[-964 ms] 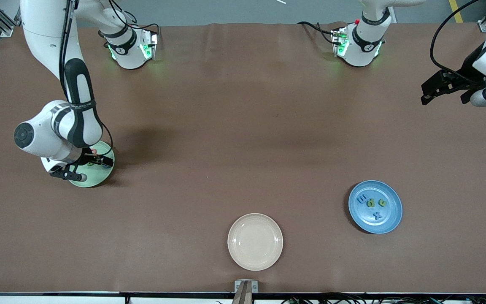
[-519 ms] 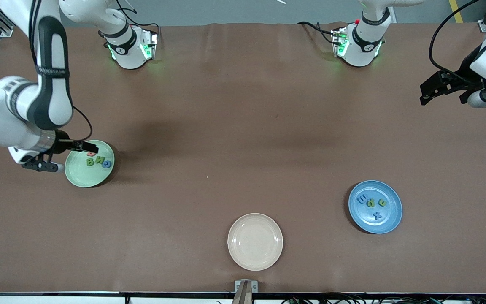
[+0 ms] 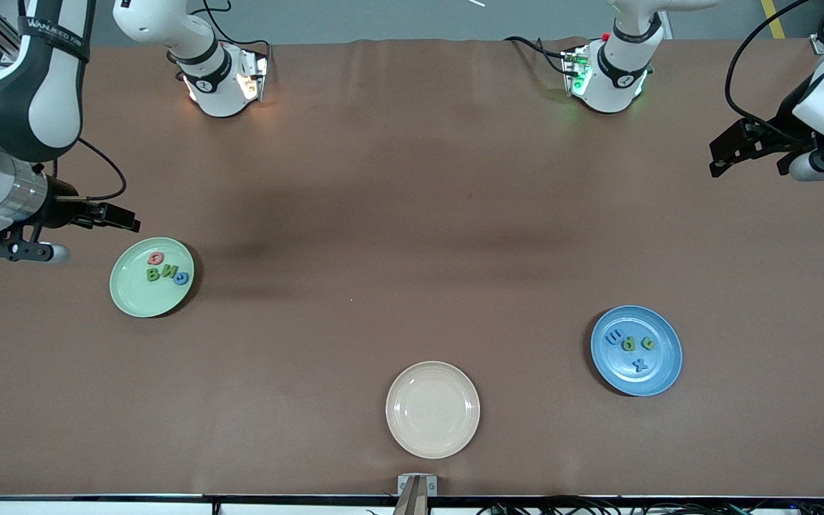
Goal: Sort upper and lower case letters into plates
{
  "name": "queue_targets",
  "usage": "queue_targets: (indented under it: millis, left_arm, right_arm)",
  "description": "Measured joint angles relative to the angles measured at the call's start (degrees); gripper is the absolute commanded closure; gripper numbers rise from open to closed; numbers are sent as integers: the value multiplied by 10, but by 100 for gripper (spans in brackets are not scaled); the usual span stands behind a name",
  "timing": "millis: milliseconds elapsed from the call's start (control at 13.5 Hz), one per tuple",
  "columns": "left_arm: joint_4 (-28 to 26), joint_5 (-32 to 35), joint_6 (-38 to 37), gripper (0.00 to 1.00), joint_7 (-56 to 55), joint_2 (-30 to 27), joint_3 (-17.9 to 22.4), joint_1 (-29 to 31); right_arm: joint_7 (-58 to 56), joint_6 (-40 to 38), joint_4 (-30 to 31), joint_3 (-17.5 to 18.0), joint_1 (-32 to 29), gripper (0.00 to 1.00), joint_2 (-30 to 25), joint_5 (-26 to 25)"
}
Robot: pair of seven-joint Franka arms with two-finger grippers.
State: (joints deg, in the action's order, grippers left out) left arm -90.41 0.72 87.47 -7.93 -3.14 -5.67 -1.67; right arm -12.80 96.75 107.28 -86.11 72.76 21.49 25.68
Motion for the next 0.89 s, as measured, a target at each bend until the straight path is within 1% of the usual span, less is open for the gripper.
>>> queue_targets:
  millis: [74,223,297,519,593,742,816,890]
  left_arm:
    - [0,0,0,0,0,0,0,0]
    - [0,0,0,0,0,0,0,2]
    - [0,0,0,0,0,1,0,3]
    - [-3,0,0,0,0,5,0,4]
    - [-4,0,0,0,0,7,0,5]
    - [-5,0,1,0,0,9,0,4]
    - [-6,0,1,0,0,10,-1,4]
    - [-8,0,1,0,0,10,-2,3]
  right_arm:
    - [0,-3,-10,50,-56,0,1,0]
    - [-2,-20,-49,188,-210,0,3,-9]
    - [-2,-26,-74,260,-286,0,3,-27]
    - [23,-41,-134,488,-495,0,-8,-104]
    - [55,-44,-144,565,-553,0,-24,-142]
    - [132,-54,-146,714,-646,0,-79,-213]
    - [158,-62,-144,778,-683,0,-114,-236]
    - [174,-72,-140,817,-703,0,-147,-249]
